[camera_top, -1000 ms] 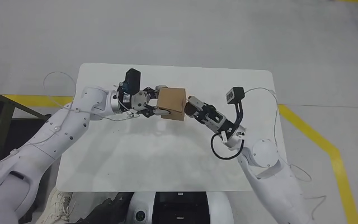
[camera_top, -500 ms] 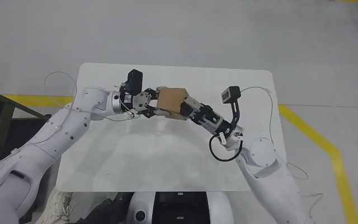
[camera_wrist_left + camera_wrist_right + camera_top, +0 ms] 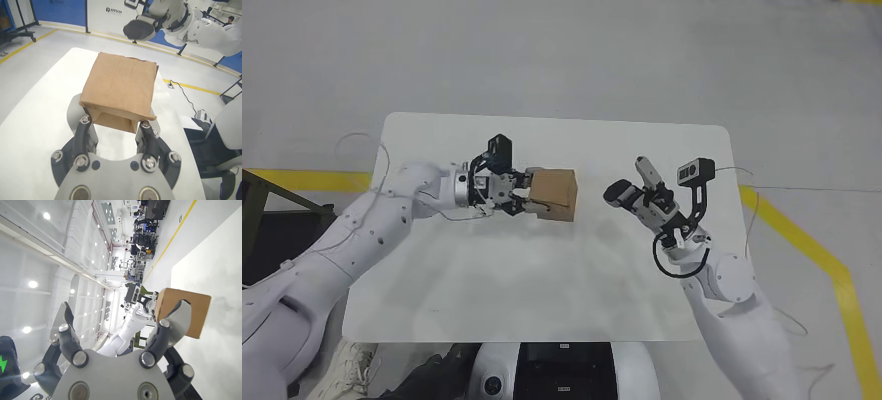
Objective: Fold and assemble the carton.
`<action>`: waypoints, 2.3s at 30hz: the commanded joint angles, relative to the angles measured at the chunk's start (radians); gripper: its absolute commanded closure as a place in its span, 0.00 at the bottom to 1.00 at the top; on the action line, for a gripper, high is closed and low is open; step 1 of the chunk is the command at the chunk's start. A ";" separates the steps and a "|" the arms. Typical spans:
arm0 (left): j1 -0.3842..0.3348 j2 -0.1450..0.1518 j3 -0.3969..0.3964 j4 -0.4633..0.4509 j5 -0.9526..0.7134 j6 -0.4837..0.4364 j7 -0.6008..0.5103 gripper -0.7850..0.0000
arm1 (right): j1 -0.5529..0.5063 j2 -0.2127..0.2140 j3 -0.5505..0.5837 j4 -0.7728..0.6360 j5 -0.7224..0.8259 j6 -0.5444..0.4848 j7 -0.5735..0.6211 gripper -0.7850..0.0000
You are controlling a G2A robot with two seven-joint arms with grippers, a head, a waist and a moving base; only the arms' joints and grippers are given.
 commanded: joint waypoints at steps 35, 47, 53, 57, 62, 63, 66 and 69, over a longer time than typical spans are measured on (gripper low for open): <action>0.011 -0.120 -0.061 0.157 0.153 0.079 -0.087 0.00 | -0.016 -0.004 0.016 0.023 -0.010 -0.013 -0.017 0.00; 0.090 -0.064 -0.230 0.101 0.075 -0.012 0.026 0.00 | -0.013 -0.002 0.037 0.025 -0.050 -0.022 -0.035 0.00; 0.160 -0.012 -0.328 0.036 -0.034 -0.012 0.041 0.00 | -0.007 -0.002 0.042 0.047 -0.239 -0.023 -0.149 0.00; 0.203 0.024 -0.400 -0.002 -0.100 -0.012 0.015 0.00 | -0.006 -0.001 0.049 0.061 -0.426 -0.036 -0.243 0.00; 0.260 0.070 -0.505 -0.046 -0.199 -0.012 -0.040 0.00 | -0.010 0.001 0.064 0.077 -0.638 -0.068 -0.357 0.00; 0.273 0.080 -0.528 -0.055 -0.216 -0.012 -0.054 0.00 | -0.014 0.003 0.071 0.079 -0.677 -0.078 -0.373 0.00; 0.311 0.105 -0.591 -0.075 -0.263 -0.012 -0.102 0.00 | -0.029 0.007 0.096 0.081 -0.762 -0.090 -0.395 0.00; 0.346 0.125 -0.644 -0.096 -0.299 -0.012 -0.155 0.00 | -0.048 0.014 0.127 0.073 -0.812 -0.083 -0.381 0.00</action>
